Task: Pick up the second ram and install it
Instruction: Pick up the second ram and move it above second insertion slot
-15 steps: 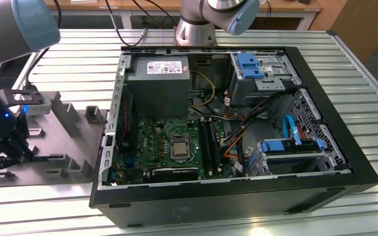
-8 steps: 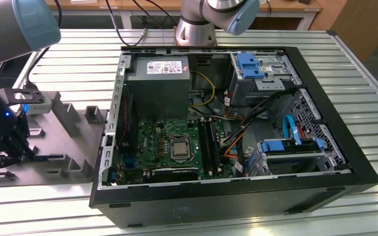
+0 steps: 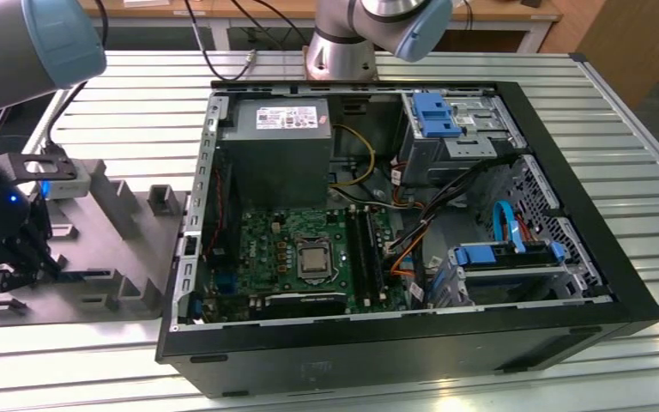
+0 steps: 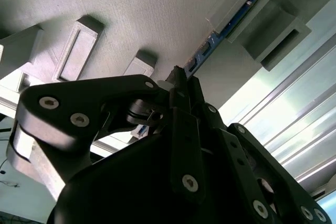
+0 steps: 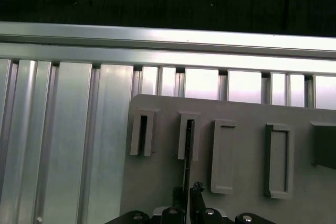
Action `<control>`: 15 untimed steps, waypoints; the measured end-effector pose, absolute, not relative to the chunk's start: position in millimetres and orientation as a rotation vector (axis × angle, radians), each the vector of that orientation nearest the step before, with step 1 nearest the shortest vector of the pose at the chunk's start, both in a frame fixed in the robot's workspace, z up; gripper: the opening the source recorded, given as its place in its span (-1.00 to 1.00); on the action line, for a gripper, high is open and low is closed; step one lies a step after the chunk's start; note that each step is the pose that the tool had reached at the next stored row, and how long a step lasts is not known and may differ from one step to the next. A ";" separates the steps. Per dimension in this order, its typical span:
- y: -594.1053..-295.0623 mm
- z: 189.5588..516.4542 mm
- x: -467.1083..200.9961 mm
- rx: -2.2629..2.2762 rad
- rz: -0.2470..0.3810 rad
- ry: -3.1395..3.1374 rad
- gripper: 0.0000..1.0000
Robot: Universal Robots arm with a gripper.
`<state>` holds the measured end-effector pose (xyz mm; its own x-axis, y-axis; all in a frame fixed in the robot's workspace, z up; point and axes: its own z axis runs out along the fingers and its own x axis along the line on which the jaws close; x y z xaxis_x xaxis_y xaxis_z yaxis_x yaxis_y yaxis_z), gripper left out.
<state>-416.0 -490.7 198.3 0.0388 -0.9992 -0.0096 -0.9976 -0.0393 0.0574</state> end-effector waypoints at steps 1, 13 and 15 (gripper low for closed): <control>-490.7 198.5 -416.0 2.239 -0.073 -2.153 -0.62; -490.8 199.3 -416.0 2.239 -0.072 -2.153 -0.65; -490.7 199.4 -416.0 2.239 -0.072 -2.153 -0.65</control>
